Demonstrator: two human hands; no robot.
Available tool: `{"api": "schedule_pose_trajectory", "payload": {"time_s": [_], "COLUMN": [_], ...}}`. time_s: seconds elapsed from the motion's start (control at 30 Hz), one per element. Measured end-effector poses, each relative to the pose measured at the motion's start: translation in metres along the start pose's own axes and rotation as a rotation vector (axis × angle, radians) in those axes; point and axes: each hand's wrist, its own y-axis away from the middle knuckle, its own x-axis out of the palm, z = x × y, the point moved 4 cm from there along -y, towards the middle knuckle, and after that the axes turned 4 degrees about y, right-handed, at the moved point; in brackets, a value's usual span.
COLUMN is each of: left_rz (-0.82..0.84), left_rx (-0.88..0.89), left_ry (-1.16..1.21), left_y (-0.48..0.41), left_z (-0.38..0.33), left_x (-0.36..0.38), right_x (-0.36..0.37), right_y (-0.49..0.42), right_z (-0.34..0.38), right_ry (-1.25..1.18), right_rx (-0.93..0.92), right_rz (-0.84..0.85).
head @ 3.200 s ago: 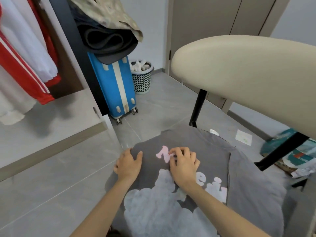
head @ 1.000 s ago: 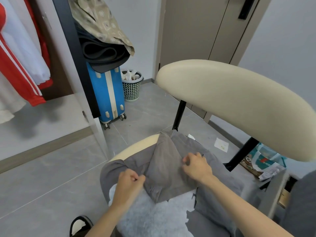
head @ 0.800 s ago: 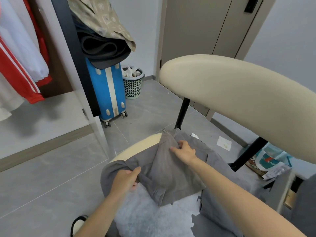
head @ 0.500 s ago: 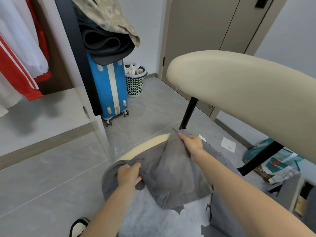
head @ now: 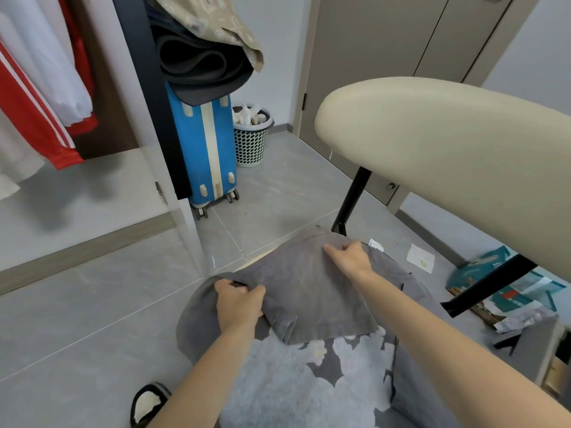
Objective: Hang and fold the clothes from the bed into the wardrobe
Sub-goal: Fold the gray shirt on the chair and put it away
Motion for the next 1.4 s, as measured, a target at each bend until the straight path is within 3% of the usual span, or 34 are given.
{"api": "schedule_pose_trajectory", "payload": {"time_s": [0.1, 0.27, 0.33, 0.47, 0.6, 0.67, 0.87, 1.1, 1.4], "left_rz": [-0.016, -0.124, -0.131, 0.132, 0.018, 0.055, 0.375, 0.727, 0.675], "left_rx": [-0.018, 0.171, 0.356, 0.545, 0.553, 0.636, 0.792, 0.755, 0.918], "left_ry": [0.072, 0.056, -0.171, -0.701, -1.265, -1.386, -1.423, -1.542, -1.751], "left_y": [-0.002, 0.014, 0.029, 0.055, 0.069, 0.077, 0.078, 0.045, -0.007], "left_z": [-0.001, -0.007, -0.014, -0.005, -0.006, -0.010, -0.034, -0.034, -0.032], "left_x": [-0.003, -0.022, -0.025, -0.015, -0.016, -0.006, 0.056, 0.124, 0.192], "right_x": [-0.003, -0.018, -0.017, -0.017, -0.029, -0.043, -0.094, -0.111, -0.115], "right_y": [0.006, 0.026, 0.036, 0.058, 0.073, 0.077, 0.070, 0.043, -0.013], "right_z": [-0.011, -0.028, -0.033, -0.038, -0.045, -0.051, -0.093, -0.137, -0.130], "right_ry": [0.178, 0.055, 0.091, 0.294, 0.328, 0.307, 0.315, 0.339, 0.430], "right_rx": [-0.085, -0.086, -0.078, -0.118, -0.223, -0.265, -0.195, -0.068, 0.011], "right_rz": [0.027, -0.064, 0.016, 0.143, 0.028, -0.057, -0.176, -0.039, 0.162]}}
